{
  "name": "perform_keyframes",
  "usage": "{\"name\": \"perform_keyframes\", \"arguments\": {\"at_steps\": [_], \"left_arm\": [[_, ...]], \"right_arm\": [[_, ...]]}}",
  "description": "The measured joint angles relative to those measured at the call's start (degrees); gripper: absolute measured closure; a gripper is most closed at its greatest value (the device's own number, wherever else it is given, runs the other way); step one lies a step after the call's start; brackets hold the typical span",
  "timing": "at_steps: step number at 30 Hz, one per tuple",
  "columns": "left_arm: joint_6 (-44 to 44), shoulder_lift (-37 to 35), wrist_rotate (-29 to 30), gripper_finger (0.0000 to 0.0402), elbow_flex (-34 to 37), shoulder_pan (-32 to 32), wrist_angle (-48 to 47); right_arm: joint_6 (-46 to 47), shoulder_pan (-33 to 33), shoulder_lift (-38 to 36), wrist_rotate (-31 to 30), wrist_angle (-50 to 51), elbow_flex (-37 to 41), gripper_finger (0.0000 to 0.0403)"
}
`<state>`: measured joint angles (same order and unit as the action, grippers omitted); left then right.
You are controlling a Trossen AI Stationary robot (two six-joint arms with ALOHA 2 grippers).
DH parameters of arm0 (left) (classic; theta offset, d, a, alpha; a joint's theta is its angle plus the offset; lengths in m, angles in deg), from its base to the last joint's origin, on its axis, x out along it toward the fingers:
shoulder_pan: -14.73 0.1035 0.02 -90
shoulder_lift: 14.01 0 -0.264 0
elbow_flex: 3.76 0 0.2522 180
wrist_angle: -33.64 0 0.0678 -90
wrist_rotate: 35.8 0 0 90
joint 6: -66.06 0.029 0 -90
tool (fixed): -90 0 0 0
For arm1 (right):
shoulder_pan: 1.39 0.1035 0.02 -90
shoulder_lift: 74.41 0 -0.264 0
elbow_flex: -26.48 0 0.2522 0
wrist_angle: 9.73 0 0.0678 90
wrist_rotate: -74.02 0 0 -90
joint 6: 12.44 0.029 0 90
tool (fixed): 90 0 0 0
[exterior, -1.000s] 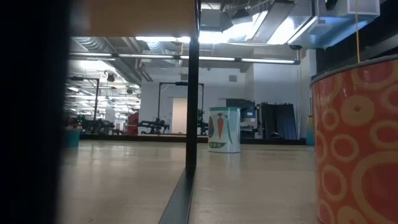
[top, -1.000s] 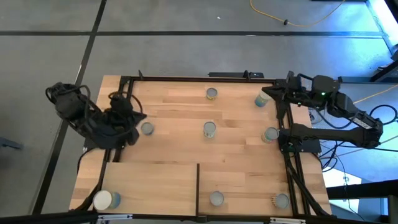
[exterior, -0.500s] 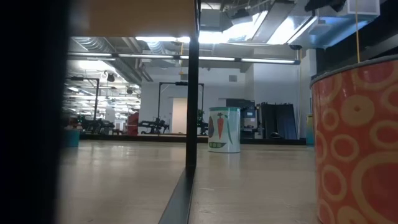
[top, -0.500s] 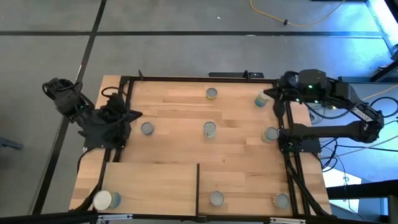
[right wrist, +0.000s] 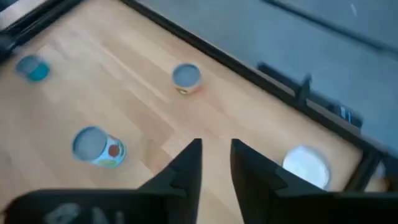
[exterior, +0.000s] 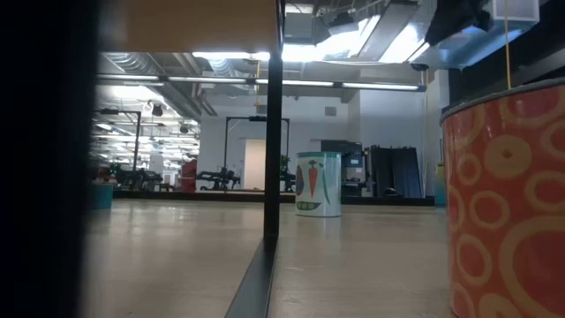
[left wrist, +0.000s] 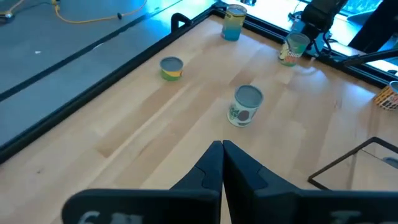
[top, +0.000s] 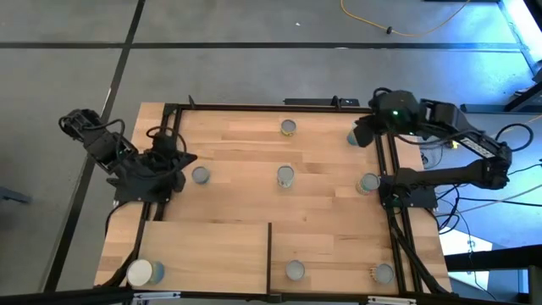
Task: Pick and place cans onto a shelf
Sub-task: Put the canned cherries on the shelf
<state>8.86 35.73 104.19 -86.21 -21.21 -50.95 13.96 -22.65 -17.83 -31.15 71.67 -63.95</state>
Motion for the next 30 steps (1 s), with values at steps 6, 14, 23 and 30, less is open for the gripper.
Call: {"name": "perform_keyframes", "arguments": {"at_steps": [6, 14, 23, 30], "left_arm": [[0.8, -1.5, 0.0, 0.0401, 0.0, 0.4, 0.0], [1.1, -2.0, -1.0, 0.0401, 0.0, 0.4, 0.0], [5.3, -2.5, -3.6, 0.0401, 0.1, 0.4, 0.0], [5.2, -2.5, -3.6, 0.0401, 0.1, 0.4, 2.1]], "right_arm": [[11.0, -4.0, 4.9, -0.4, 0.9, 0.0, 0.0297], [16.9, -9.3, 12.9, -0.4, 4.3, 0.0, 0.0301], [18.2, -13.8, 22.7, -0.3, 11.2, 0.0, 0.0302], [16.4, -17.2, 28.8, -0.3, 11.2, 0.0, 0.0302]]}}
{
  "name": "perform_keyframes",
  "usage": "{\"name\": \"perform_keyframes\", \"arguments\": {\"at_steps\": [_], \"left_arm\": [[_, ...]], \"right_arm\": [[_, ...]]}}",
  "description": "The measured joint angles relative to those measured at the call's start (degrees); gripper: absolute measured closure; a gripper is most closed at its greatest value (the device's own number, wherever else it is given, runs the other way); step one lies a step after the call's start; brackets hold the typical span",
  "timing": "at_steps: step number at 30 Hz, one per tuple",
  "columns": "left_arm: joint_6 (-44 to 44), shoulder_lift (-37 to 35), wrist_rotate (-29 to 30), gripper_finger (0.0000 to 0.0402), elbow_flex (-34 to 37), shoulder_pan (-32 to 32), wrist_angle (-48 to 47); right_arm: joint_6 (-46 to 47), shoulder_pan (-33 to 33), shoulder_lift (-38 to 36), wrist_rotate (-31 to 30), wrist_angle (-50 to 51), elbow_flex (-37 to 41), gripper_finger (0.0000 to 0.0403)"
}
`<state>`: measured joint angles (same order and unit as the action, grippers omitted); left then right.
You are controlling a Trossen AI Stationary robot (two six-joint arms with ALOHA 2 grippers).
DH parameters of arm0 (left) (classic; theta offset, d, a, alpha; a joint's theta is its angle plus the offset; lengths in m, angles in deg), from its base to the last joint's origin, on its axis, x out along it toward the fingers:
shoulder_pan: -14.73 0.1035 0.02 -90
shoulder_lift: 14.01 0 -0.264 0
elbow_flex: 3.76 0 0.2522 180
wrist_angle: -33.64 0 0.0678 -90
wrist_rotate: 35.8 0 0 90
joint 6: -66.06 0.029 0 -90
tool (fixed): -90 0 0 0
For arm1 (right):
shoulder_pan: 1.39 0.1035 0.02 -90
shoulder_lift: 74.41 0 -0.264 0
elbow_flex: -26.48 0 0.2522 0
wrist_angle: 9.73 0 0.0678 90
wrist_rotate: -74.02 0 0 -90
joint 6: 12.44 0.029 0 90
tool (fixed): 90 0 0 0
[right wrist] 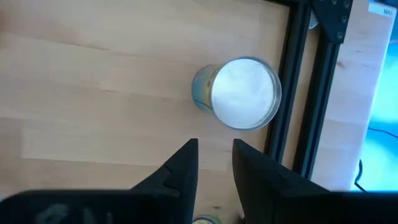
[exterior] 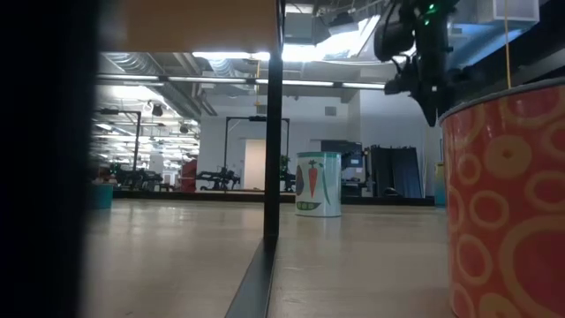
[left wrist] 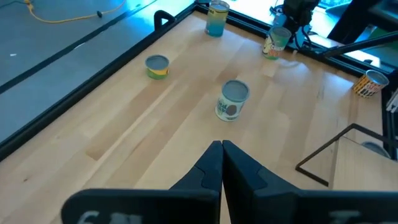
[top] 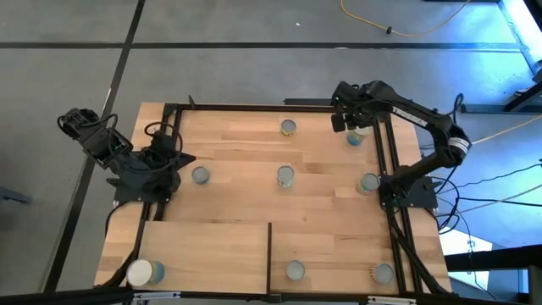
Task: Pick and place cans onto a shelf
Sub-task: Put the canned cherries on the shelf
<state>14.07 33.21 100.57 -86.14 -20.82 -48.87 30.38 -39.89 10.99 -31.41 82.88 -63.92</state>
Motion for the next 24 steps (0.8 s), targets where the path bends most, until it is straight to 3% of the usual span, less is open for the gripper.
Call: {"name": "perform_keyframes", "arguments": {"at_steps": [24], "left_arm": [[-0.3, 0.0, 1.1, 0.0401, 0.0, 0.0, 2.0]], "right_arm": [[-5.1, -7.3, 12.4, 2.2, -1.0, 0.0, 0.0302]]}}
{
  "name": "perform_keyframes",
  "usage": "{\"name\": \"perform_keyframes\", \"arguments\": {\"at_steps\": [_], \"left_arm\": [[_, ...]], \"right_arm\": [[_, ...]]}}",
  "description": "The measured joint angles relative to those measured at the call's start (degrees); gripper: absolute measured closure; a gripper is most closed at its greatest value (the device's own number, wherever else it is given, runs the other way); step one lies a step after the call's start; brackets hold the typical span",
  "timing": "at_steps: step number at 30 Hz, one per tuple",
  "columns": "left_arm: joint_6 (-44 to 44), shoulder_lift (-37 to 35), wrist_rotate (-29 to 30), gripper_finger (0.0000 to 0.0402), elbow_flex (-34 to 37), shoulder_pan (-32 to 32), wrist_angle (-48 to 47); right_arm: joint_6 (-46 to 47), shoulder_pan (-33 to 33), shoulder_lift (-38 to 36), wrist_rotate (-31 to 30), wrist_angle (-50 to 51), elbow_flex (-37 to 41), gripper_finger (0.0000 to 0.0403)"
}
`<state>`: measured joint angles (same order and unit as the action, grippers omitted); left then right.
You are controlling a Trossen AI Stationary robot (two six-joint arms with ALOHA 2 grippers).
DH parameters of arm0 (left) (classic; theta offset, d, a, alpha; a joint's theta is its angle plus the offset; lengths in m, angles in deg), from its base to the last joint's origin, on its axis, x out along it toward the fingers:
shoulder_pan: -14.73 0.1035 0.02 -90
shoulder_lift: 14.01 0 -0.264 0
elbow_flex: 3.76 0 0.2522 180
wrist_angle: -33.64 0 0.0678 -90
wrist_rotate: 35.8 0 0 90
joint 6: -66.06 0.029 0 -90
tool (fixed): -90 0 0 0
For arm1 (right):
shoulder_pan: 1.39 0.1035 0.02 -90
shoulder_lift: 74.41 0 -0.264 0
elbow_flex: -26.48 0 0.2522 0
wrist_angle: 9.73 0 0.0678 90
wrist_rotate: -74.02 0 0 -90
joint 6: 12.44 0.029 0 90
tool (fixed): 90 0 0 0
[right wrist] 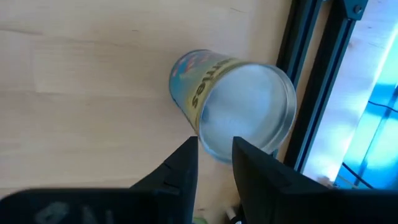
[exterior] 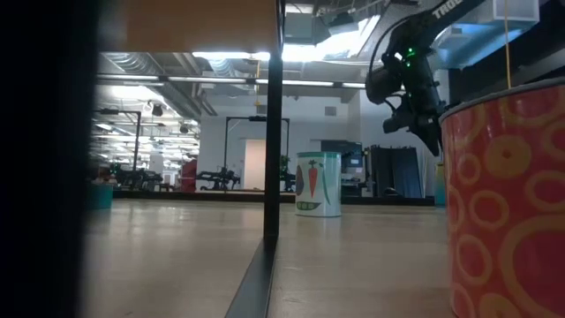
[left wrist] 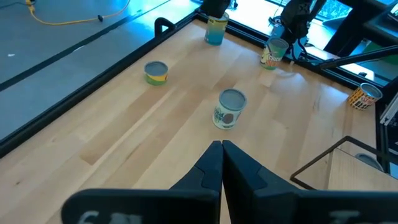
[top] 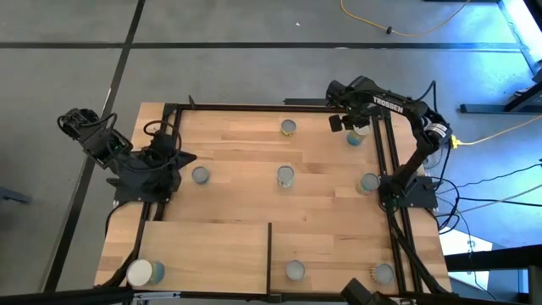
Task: Pick and place cans onto a shelf
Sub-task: Put the canned cherries on the shelf
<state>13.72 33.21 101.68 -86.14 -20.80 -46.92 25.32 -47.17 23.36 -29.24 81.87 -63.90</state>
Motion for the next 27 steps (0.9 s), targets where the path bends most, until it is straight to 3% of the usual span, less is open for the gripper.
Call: {"name": "perform_keyframes", "arguments": {"at_steps": [21, 27], "left_arm": [[-0.1, 0.0, 0.0, 0.0401, 0.0, 0.0, 0.6], [-0.1, 0.0, 0.0, 0.0401, 0.0, 0.0, 0.6]], "right_arm": [[-5.5, -3.4, 5.4, 2.2, -3.2, -0.2, 0.0302], [-5.5, -3.4, 5.4, 0.9, -3.2, -0.1, 0.0339]]}}
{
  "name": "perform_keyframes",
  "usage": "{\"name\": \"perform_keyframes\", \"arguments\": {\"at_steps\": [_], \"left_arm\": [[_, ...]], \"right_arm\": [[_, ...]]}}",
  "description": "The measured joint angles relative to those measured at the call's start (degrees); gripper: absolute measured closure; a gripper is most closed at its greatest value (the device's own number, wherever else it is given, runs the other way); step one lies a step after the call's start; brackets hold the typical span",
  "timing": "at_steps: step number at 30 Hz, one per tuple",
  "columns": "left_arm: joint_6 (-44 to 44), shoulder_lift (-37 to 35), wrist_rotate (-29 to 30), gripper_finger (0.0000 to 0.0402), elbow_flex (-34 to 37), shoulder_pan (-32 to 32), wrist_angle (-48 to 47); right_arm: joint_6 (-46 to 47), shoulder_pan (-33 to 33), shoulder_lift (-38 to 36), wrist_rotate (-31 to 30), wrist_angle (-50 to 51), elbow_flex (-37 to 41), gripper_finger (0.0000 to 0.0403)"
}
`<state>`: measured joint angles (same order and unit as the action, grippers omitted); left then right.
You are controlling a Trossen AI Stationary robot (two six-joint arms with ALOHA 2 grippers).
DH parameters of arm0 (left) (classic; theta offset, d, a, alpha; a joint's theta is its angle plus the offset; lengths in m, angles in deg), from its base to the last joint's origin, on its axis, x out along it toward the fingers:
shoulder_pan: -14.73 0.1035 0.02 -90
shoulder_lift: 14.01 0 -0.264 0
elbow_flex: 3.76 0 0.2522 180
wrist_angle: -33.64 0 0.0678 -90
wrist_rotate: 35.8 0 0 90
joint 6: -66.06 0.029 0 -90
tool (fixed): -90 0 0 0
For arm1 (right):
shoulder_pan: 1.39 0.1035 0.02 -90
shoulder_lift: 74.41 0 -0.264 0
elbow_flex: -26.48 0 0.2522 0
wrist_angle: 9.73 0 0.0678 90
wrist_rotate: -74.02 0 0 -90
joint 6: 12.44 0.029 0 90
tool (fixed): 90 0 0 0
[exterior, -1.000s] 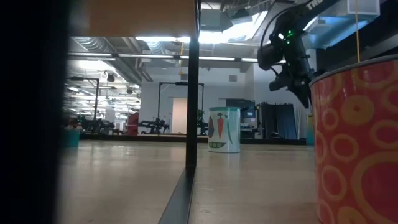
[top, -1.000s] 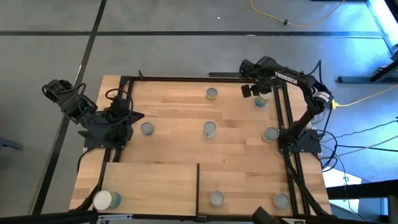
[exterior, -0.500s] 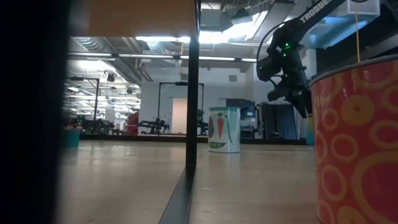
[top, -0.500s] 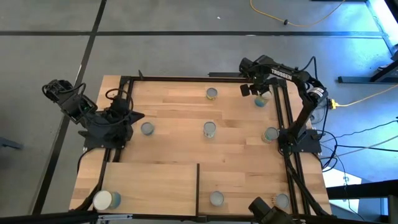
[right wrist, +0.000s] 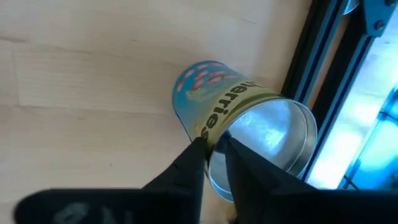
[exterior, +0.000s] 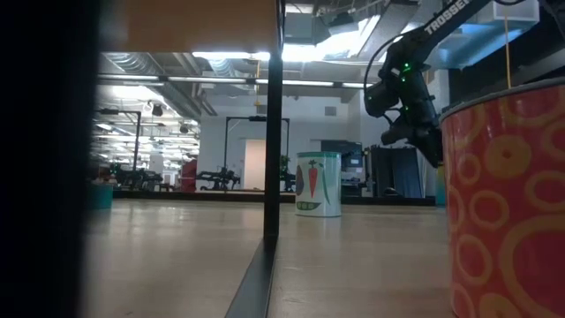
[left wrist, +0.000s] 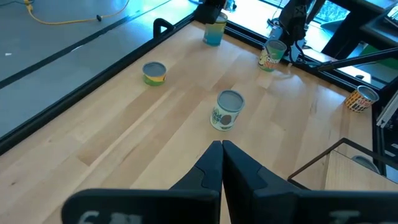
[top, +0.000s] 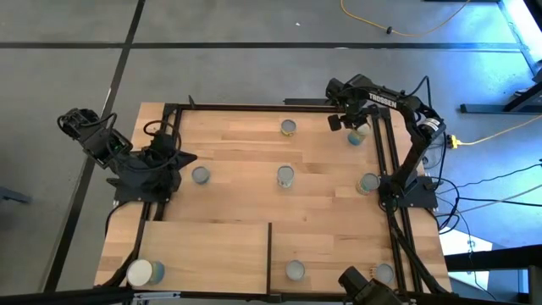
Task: Pick and place cans onto a shelf
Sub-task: Put the canned cherries on the shelf
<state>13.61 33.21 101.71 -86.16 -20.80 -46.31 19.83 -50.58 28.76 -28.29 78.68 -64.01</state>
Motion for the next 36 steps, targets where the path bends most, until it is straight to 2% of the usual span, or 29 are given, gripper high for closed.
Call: {"name": "perform_keyframes", "arguments": {"at_steps": [6, 19, 27, 36], "left_arm": [[0.0, 0.0, 0.0, 0.0401, 0.0, 0.0, 0.0], [0.0, 0.0, -0.1, 0.0401, 0.0, 0.0, 0.0], [0.1, 0.0, -0.3, 0.0401, 0.0, 0.0, -0.1], [0.1, 0.0, -0.5, 0.0401, 0.0, 0.0, -0.1]], "right_arm": [[-2.1, -0.1, 0.1, -3.1, -0.6, 0.1, 0.0393], [-9.9, 1.0, 0.3, -3.3, -0.7, -0.7, 0.0401], [-13.3, 5.4, 0.5, 0.2, -0.8, -5.9, 0.0402], [-14.6, 11.4, 0.3, 0.1, 2.8, -11.1, 0.0403]]}}
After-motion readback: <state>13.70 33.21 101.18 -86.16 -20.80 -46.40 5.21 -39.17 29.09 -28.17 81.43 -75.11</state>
